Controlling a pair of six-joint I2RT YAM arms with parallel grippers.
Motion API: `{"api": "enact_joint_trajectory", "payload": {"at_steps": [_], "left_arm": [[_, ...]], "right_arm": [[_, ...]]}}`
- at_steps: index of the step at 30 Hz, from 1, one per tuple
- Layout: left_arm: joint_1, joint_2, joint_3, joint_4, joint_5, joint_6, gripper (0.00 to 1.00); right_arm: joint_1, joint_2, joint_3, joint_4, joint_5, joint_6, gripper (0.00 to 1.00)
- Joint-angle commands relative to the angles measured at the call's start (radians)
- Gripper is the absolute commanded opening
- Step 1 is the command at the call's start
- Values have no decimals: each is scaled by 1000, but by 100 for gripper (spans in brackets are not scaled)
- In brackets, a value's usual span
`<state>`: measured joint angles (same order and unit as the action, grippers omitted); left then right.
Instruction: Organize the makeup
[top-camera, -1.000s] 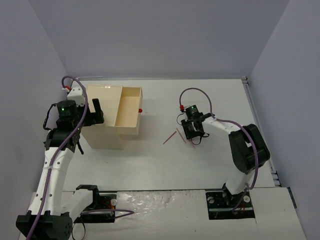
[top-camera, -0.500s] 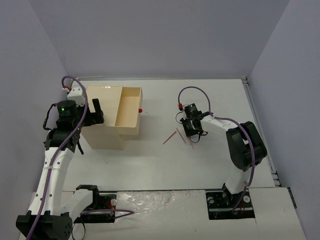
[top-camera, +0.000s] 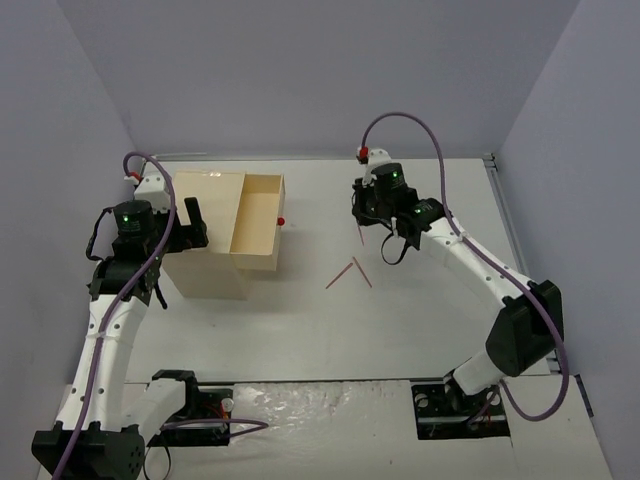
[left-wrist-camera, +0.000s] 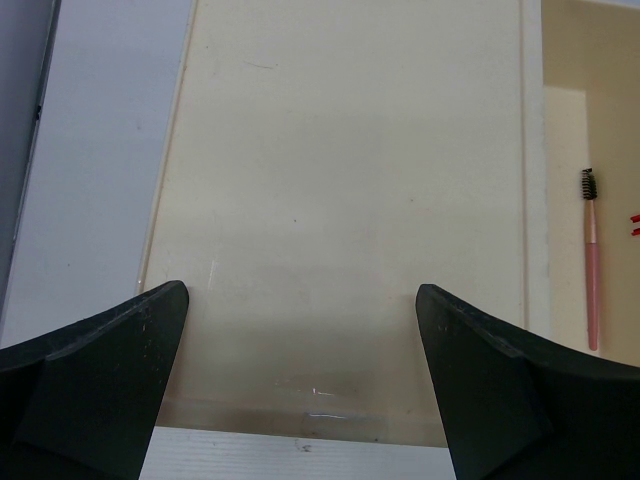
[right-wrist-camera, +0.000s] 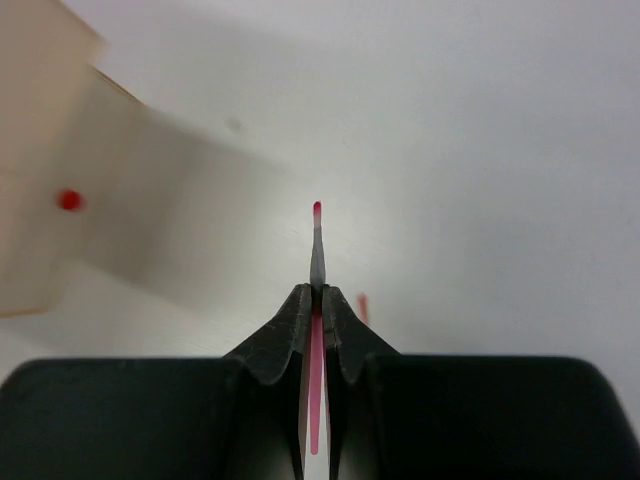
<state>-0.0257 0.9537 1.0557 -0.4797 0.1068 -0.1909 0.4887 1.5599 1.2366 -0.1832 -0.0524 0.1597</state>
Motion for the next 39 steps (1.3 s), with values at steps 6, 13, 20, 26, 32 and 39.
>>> {"api": "enact_joint_trajectory", "payload": {"at_steps": [6, 13, 20, 26, 32, 39], "left_arm": [[3, -4, 23, 62, 3, -11, 97], [3, -3, 21, 62, 5, -12, 97], [3, -1, 23, 62, 12, -14, 97], [4, 1, 23, 62, 14, -14, 97], [3, 0, 24, 60, 15, -14, 97], [3, -1, 26, 59, 22, -16, 97]], "right_arm": [[200, 50, 269, 413, -135, 328, 0], [272, 188, 376, 581, -160, 464, 1], [283, 260, 460, 513, -171, 431, 18], [282, 208, 468, 366, -62, 276, 51], [255, 71, 323, 223, 173, 107, 60], [122, -72, 21, 99, 213, 31, 60]]}}
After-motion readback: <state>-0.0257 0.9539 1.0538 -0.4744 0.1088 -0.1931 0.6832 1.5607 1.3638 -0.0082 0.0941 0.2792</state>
